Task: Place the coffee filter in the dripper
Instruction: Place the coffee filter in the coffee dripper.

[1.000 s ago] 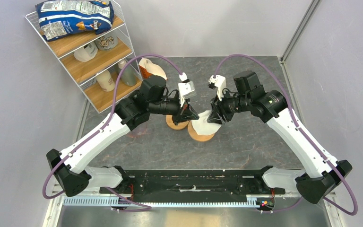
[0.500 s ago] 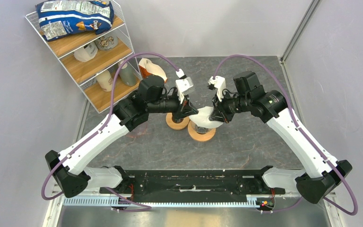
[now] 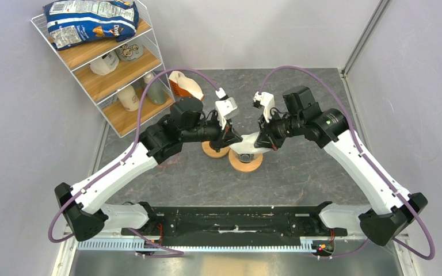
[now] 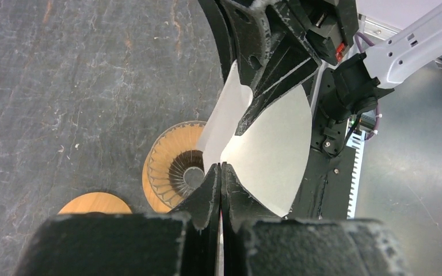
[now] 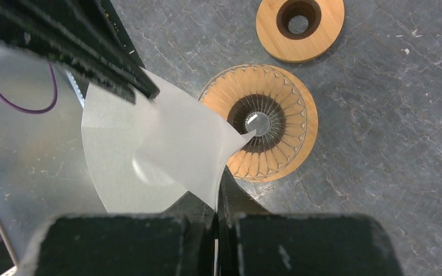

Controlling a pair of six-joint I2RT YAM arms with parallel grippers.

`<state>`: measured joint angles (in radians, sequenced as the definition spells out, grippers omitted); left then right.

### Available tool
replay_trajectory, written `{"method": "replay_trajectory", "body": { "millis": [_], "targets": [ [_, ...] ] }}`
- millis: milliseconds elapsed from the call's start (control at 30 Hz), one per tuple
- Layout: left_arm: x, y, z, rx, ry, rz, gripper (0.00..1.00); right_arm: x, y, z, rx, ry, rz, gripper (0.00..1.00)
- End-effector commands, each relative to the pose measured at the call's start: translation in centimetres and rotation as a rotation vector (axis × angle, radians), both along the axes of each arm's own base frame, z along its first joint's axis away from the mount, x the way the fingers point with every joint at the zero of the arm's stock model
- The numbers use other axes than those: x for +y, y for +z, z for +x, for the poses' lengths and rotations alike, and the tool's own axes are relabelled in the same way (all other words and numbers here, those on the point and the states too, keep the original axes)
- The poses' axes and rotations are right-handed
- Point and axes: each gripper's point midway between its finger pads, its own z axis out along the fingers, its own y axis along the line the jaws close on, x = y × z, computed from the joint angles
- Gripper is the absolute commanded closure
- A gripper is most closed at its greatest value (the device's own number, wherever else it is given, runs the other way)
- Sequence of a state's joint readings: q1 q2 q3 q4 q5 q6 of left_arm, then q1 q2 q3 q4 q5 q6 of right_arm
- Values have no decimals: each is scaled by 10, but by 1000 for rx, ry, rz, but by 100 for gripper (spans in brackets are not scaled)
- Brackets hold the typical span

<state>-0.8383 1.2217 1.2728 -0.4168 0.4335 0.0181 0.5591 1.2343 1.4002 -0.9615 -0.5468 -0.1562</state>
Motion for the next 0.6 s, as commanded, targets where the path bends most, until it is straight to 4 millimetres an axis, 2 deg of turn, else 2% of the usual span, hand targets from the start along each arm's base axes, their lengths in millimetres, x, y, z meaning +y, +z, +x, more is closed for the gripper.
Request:
{"method": "replay_trajectory", "body": {
  "millis": [0,200,267,333,367,467,567],
  "targets": [
    [-2,0,5,24,59,-8,98,8,9,3,69,-36,19,100],
    [2,-18,13,78,130,41,98,11,-2,10,93,-66,1,100],
    [2,-27,12,119,146,58,98,10,-11,11,108,-78,-26,96],
    [1,-36,12,150,151,73,98,10,-18,12,117,-84,-47,84],
    [1,-40,12,158,153,78,98,10,-20,12,114,-85,-52,72],
    [0,-49,16,163,169,88,98,8,-32,15,106,-98,-74,54],
    [-2,-59,20,173,181,103,98,6,-40,20,94,-117,-88,45]
  ]
}}
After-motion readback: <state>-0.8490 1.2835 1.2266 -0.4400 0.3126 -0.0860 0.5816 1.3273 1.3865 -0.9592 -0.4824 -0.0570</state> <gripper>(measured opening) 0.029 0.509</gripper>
